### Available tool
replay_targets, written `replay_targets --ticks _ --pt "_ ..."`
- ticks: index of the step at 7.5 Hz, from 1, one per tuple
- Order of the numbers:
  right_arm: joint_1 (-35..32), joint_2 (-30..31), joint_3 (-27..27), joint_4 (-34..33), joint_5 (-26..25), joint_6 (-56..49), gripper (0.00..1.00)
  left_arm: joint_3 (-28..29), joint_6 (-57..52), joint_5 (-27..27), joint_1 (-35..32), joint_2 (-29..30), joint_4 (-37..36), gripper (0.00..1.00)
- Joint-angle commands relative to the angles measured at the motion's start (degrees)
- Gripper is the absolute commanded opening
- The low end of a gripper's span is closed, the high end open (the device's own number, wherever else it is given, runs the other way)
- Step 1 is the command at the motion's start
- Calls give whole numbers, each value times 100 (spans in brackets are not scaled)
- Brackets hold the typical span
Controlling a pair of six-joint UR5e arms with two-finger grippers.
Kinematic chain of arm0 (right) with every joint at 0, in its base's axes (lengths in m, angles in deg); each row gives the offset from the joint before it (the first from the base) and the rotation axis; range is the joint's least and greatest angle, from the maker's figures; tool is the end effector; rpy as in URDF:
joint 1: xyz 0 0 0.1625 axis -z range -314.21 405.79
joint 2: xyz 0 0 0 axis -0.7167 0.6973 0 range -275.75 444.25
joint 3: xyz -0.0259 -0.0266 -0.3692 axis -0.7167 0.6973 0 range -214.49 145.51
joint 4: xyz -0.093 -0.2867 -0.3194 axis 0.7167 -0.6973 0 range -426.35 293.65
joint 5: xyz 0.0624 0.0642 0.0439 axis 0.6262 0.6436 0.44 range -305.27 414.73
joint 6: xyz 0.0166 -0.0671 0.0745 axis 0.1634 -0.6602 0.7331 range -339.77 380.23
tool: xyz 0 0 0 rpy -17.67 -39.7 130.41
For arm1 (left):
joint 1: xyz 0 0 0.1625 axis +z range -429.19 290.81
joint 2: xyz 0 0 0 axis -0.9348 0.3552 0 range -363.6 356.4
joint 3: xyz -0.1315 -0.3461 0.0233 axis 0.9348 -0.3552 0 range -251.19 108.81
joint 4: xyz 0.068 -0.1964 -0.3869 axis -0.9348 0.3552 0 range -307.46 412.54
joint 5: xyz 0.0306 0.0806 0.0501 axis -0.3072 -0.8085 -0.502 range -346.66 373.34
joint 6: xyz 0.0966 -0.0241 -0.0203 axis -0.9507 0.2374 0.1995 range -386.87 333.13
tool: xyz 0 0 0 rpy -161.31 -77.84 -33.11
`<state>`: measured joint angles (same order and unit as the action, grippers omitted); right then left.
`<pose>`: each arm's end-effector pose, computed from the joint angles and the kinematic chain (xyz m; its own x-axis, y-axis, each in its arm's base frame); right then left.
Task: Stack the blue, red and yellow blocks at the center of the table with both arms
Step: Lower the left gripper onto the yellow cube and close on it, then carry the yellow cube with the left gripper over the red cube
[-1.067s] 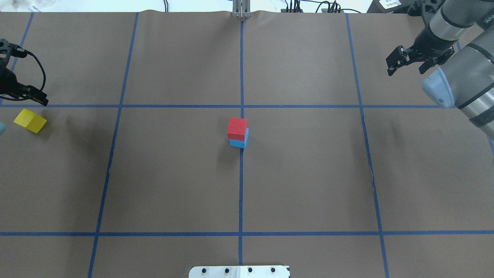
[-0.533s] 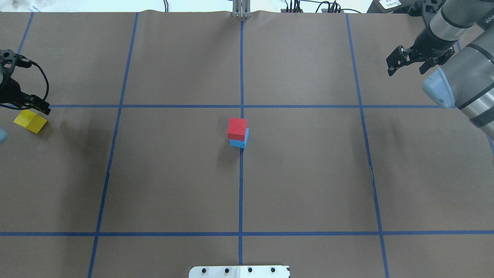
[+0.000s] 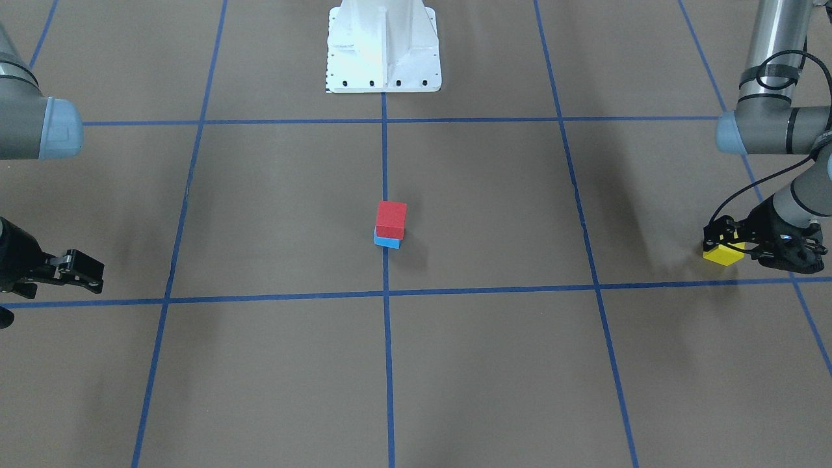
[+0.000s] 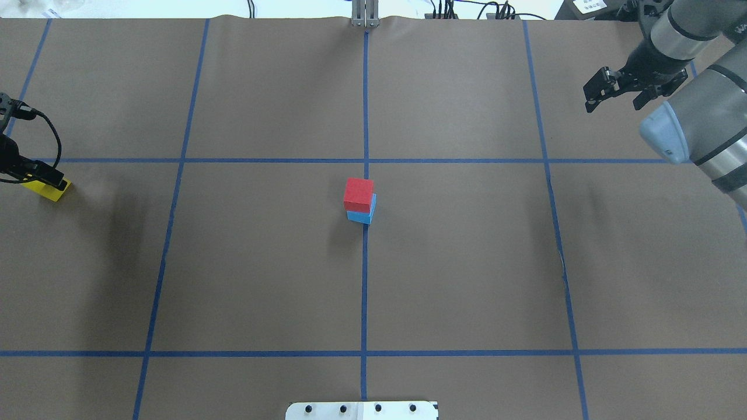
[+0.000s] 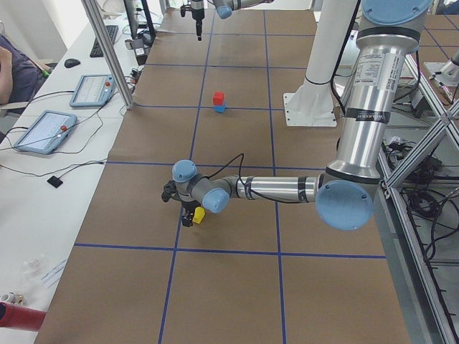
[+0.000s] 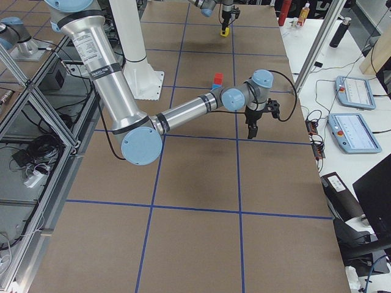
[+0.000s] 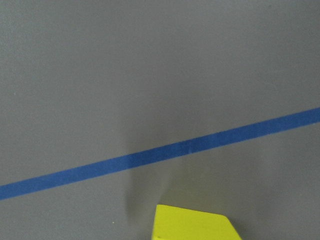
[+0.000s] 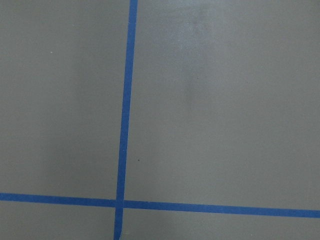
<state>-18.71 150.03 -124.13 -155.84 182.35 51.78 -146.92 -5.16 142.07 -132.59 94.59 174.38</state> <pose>-0.2195 -0.6254 0.3638 0.7220 -0.0541 0.6898 0.0169 0.9980 0.0606 0.2033 -0.5617 0.6022 0.6841 0.2526 -0.6843 -0.1619 0.9673 0.1953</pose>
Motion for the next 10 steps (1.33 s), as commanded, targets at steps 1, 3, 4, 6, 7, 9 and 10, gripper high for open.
replay_targets --ticks 1,3,4,6,7,9,10 --pt "-1 22 -36 -7 0 0 99 -21 0 29 3 -10 15 82" --pt "-1 22 -53 -7 9 0 99 -213 0 12 3 -167 -3 0" --pt "-1 31 -80 -24 9 0 99 -466 0 38 -14 -194 -81 0" --pt "-10 49 -141 -51 9 0 99 -1482 0 231 -15 -212 -1357 0" --pt "-10 57 -141 -60 9 0 99 -2063 0 222 -6 14 -2505 0" --pt "-28 75 -141 -60 26 -61 99 -2683 44 205 3 1431 -4966 0" --pt "-62 110 -150 -42 26 -79 99 -2614 105 222 142 2293 -5839 0"
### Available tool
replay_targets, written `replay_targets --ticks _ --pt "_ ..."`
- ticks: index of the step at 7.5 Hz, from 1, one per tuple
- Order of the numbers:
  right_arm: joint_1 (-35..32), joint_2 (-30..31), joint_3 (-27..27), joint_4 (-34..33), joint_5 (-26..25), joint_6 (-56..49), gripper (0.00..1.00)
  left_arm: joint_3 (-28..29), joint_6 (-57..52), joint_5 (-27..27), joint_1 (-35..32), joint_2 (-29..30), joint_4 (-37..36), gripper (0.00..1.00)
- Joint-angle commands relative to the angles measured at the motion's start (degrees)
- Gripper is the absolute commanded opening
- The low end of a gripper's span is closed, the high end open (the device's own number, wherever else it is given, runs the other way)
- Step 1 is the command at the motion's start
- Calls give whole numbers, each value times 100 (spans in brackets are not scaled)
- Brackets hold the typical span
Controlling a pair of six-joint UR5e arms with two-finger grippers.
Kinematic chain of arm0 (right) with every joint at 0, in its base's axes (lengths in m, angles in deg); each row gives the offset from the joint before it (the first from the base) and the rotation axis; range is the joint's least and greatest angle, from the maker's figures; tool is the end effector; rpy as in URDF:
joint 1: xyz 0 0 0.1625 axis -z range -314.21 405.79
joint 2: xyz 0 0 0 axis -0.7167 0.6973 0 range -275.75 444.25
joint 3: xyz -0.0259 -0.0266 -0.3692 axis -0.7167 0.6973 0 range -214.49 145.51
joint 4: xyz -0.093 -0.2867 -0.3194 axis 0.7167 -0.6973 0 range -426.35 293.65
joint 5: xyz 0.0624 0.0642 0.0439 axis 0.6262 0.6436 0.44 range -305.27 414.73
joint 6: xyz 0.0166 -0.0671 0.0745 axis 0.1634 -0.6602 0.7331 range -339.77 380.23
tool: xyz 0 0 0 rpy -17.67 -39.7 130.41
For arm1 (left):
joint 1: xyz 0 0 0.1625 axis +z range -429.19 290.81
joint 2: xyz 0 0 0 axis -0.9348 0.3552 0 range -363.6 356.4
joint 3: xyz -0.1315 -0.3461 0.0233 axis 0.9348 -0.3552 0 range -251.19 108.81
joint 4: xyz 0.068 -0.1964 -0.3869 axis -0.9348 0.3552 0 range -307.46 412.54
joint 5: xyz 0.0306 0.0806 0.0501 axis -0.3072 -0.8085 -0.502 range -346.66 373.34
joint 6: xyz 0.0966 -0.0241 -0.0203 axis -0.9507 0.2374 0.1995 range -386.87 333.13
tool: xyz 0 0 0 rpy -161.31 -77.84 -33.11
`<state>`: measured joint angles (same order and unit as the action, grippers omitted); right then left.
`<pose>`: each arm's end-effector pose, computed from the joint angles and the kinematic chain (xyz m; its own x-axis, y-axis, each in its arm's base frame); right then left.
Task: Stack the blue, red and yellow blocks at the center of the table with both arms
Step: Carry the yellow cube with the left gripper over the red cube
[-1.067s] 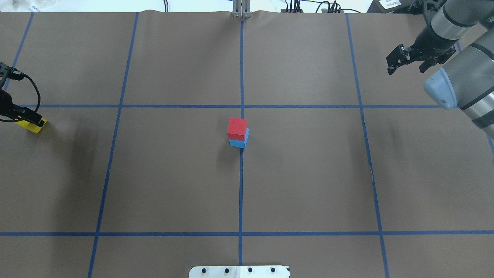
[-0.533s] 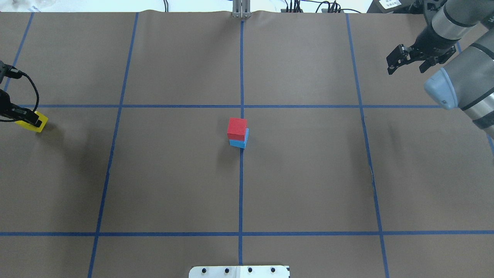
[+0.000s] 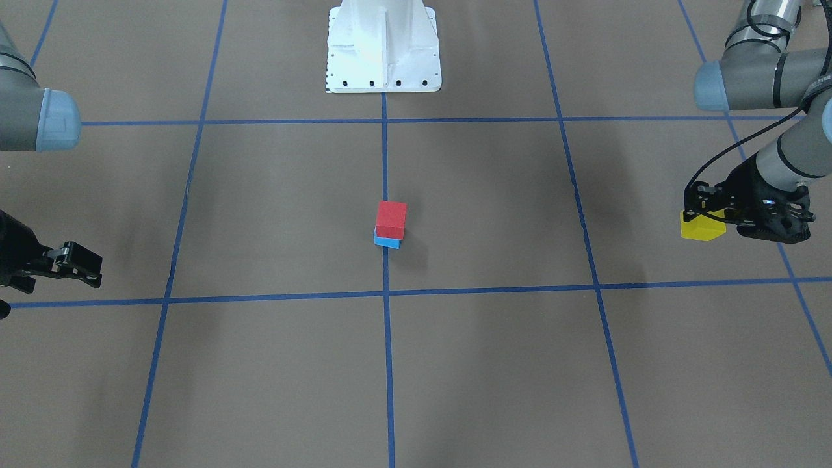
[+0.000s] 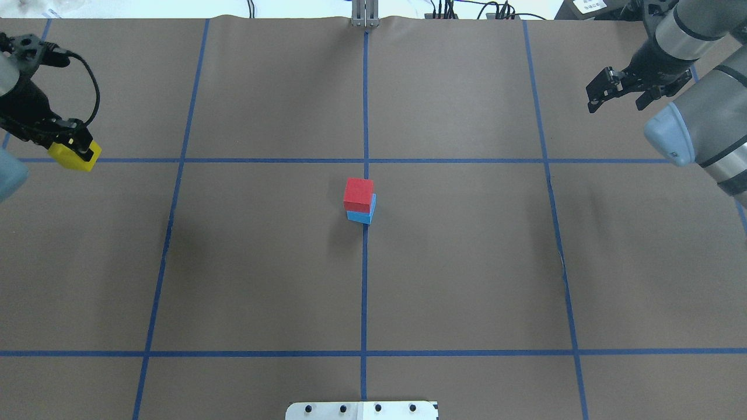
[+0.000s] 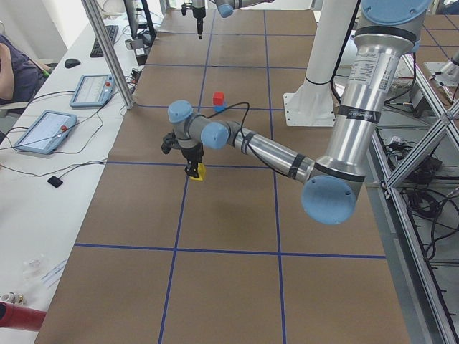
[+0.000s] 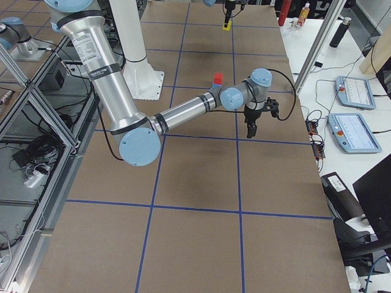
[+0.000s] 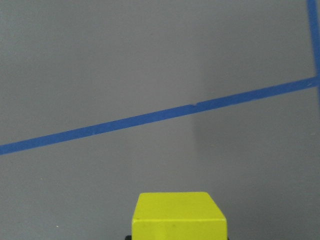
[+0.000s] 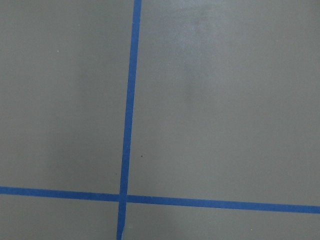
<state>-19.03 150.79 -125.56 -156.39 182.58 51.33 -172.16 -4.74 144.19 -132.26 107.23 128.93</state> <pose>-0.2135 -0.6206 0.3609 0.7192 -0.0594 0.6923 0.0184 0.9976 0.0664 0.2151 -0.5709 0.3308 0.7011 0.1670 -0.6932 -0.1795 0.9822 0.0551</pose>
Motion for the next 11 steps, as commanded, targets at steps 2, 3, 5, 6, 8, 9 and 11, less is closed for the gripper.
replay_targets --ticks 2,3,5,6,8,9,11 --pt "-136 96 2 30 11 -51 99 731 1671 2 958 2761 -1672 0" --pt "-163 122 2 39 11 -51 99 1128 1942 -51 1345 3405 -1663 0" --pt "-181 158 10 48 20 -51 99 1745 2110 -86 1892 4234 -1549 0" --pt "-189 166 10 48 11 -51 99 1913 2538 -104 2051 4246 -1113 0" --pt "-172 158 2 57 11 -42 99 2457 2674 -288 2192 4246 -435 0" --pt "-172 149 10 48 2 -42 99 2607 2909 -297 2254 4246 -189 0" --pt "-172 149 10 48 2 -42 99 2679 2990 -306 2377 4211 -63 0"
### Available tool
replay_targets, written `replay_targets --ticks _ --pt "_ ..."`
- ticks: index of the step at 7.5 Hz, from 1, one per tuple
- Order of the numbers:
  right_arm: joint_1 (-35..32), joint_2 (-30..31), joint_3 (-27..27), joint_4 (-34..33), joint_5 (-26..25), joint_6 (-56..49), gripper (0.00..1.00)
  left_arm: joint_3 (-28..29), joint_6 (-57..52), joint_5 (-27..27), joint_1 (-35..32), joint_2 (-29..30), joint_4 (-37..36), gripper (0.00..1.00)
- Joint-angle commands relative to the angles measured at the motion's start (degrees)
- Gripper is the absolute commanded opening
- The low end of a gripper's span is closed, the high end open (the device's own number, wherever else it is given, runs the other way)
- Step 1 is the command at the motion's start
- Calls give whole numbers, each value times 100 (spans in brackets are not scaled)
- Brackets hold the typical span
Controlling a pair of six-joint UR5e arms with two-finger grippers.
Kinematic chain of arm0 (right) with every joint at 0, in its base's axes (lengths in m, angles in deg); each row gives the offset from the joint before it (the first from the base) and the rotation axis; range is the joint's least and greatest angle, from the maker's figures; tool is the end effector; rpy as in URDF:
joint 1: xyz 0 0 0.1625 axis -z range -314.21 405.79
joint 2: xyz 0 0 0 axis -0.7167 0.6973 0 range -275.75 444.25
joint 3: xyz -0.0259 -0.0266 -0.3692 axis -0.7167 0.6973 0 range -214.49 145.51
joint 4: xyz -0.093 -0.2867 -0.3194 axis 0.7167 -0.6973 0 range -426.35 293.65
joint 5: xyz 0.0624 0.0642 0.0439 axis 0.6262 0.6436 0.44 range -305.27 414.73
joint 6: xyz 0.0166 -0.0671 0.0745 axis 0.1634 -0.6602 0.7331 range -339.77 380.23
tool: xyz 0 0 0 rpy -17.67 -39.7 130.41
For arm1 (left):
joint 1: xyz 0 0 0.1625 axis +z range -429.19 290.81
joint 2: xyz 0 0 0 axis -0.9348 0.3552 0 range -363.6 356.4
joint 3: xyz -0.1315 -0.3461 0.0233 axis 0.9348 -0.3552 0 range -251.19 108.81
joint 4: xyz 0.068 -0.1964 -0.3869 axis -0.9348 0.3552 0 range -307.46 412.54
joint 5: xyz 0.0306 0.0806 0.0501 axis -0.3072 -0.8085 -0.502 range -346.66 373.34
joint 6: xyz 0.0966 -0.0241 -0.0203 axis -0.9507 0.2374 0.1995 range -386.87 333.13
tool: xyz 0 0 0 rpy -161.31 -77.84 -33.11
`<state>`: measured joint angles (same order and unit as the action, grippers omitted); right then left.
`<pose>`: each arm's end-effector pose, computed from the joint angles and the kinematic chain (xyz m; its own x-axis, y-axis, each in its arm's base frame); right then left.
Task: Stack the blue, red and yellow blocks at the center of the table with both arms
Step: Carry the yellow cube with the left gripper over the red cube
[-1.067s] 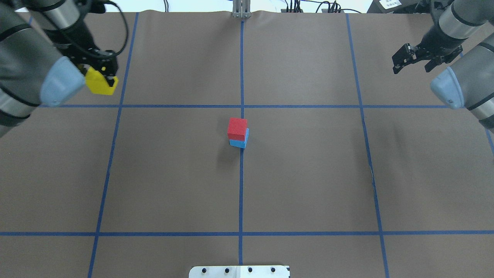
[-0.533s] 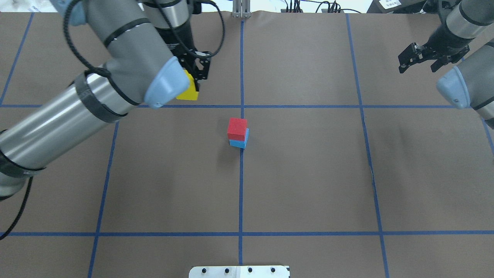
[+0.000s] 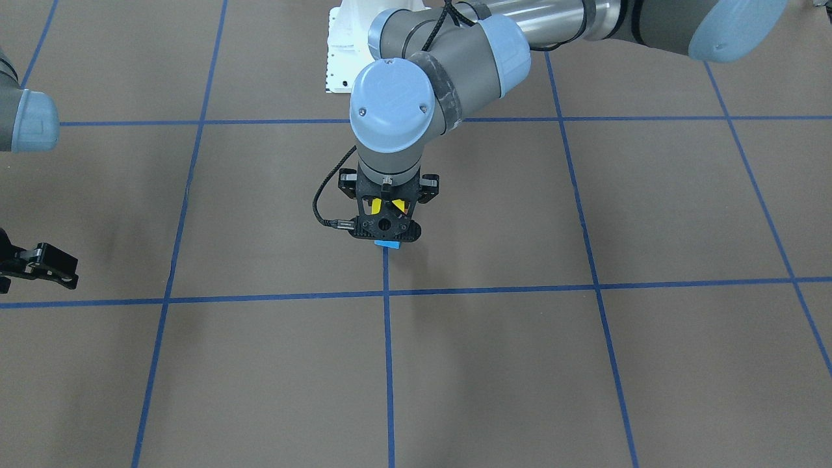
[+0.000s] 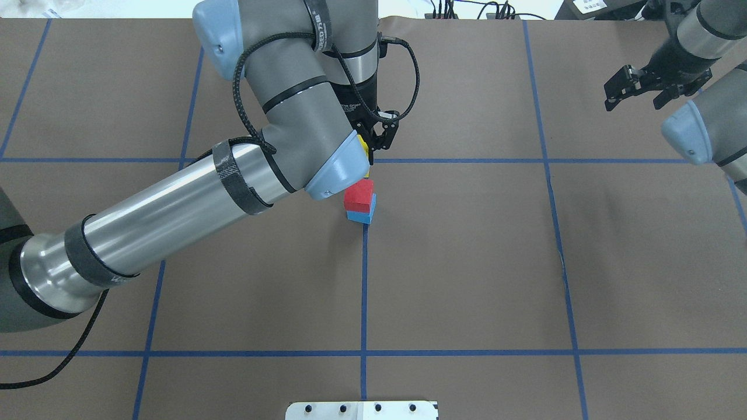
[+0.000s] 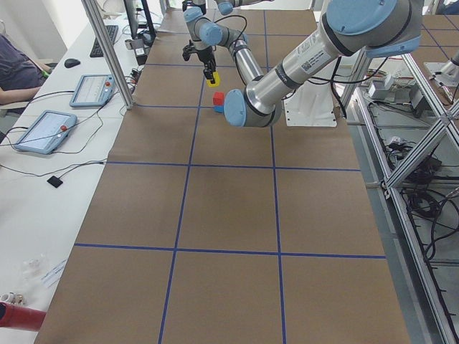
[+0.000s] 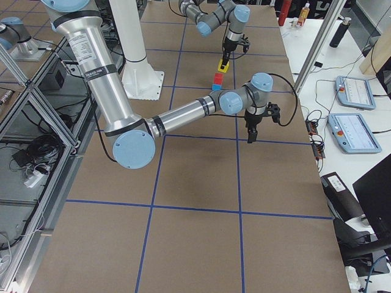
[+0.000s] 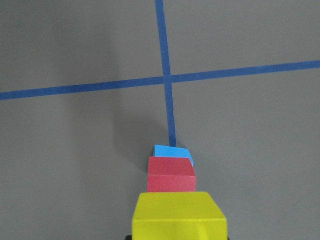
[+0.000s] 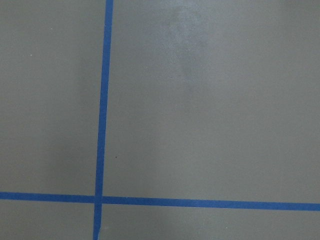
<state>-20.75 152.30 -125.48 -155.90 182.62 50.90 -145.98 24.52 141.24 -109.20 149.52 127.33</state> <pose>-0.1929 -0.6221 0.3776 0.7256 -0.0331 0.6874 -0.0054 0.9985 0.0538 0.5203 -0.5292 0.0334 0.6616 0.0876 -0.7447 -0.2046 0.9766 -0.0668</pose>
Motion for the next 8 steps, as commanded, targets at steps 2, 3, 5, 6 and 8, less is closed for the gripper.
replay_targets --ticks 2,3,5,6,8 --pt "0 -2 2 -1 -1 1 99 61 73 -255 255 -45 106 0" --pt "0 -2 28 -1 -1 1 99 52 65 -257 256 -45 114 0" --pt "0 -2 19 -1 -1 1 99 43 12 -265 222 -54 115 0" --pt "0 -2 19 -1 7 1 99 26 -6 -265 204 -54 115 0" --pt "0 -11 19 8 -1 1 99 34 -15 -265 195 -89 149 0"
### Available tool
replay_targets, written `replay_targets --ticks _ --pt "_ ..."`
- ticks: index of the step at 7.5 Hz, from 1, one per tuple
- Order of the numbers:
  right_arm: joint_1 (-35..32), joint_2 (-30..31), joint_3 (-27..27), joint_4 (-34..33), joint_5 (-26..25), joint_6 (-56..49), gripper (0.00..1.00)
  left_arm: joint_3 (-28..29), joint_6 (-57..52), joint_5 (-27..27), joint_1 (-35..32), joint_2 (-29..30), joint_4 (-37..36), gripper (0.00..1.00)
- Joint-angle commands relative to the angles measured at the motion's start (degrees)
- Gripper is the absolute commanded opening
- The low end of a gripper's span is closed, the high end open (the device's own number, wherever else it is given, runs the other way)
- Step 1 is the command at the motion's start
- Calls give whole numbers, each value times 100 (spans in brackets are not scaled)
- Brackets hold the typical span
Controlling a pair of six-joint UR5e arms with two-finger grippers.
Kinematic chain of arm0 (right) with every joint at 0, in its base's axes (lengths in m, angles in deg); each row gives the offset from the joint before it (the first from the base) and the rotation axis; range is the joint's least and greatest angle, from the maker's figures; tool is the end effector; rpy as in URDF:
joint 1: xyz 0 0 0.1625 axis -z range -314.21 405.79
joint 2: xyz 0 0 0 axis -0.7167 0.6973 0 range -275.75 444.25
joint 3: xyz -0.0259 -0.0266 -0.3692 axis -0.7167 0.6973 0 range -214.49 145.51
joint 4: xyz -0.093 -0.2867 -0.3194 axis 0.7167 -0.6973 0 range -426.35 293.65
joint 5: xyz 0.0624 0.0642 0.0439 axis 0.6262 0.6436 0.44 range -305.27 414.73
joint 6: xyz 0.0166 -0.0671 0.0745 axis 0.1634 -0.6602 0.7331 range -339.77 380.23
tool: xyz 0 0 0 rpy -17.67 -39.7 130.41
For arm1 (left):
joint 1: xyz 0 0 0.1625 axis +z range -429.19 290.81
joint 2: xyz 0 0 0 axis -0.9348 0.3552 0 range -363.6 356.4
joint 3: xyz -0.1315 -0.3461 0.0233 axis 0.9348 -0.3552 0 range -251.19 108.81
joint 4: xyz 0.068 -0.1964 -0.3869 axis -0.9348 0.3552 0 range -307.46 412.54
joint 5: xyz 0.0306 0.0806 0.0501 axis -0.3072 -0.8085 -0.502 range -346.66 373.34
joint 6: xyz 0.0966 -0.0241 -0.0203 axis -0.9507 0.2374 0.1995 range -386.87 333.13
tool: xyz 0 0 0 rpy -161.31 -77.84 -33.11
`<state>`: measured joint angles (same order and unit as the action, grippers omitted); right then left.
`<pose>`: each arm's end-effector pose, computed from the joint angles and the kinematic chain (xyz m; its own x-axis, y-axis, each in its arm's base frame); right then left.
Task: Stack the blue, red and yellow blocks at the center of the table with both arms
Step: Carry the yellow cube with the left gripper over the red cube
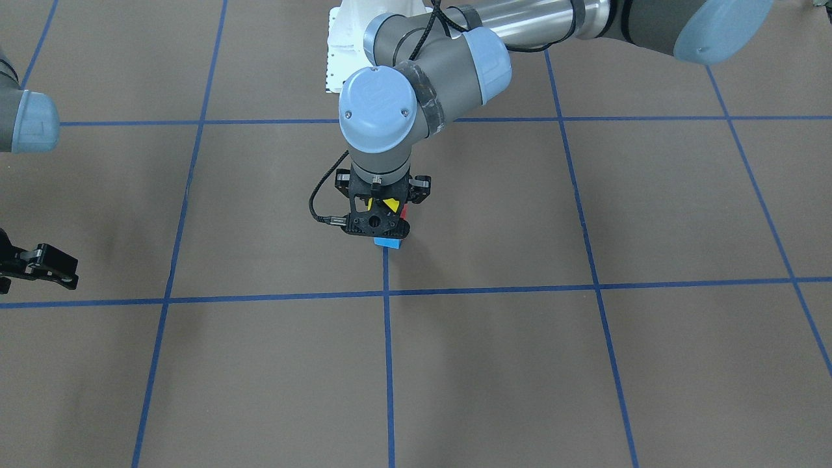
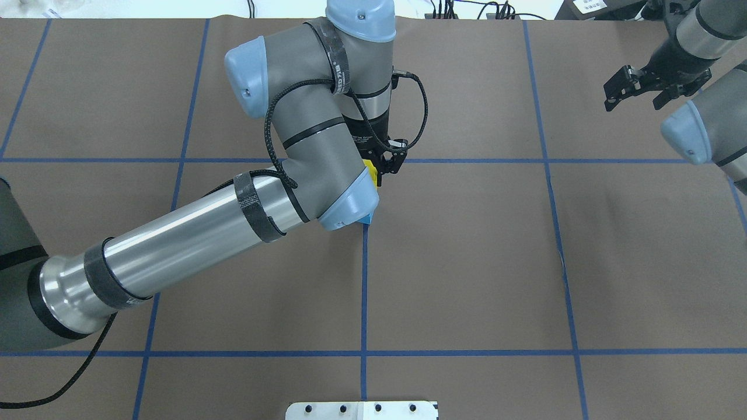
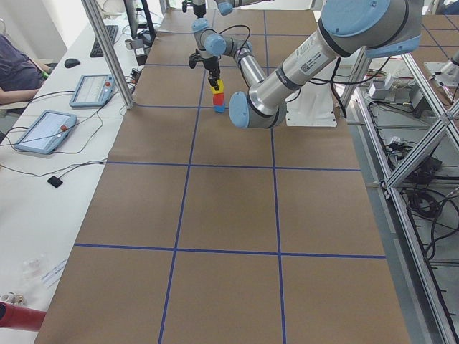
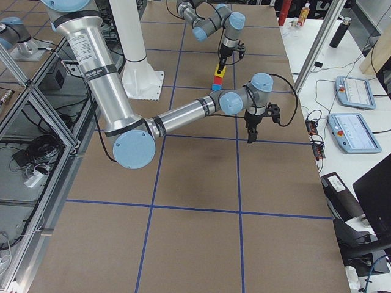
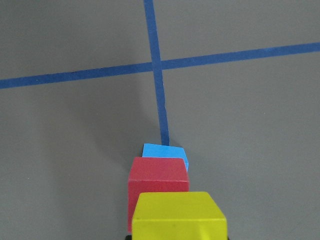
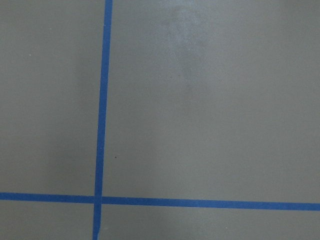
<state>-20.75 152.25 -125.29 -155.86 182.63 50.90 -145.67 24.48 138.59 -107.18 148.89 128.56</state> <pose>-0.1931 -0.6227 0.3786 0.7259 -0.0320 0.6870 -0.0053 0.9986 0.0522 0.5400 -0.5165 0.0434 0.6755 0.1197 -0.7276 -0.2139 0.9761 -0.0380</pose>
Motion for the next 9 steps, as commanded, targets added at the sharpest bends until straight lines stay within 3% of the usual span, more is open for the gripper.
replay_targets --ticks 1,7,8,9 --pt "0 -6 1 -5 -3 0 99 -6 -2 -1 -7 -148 192 0" --pt "0 3 18 -5 6 -9 99 -58 68 8 45 -202 273 0" --pt "0 3 18 3 6 -9 99 -50 68 8 45 -210 273 42" --pt "0 -6 18 -5 6 -9 99 -76 51 -1 45 -236 273 99"
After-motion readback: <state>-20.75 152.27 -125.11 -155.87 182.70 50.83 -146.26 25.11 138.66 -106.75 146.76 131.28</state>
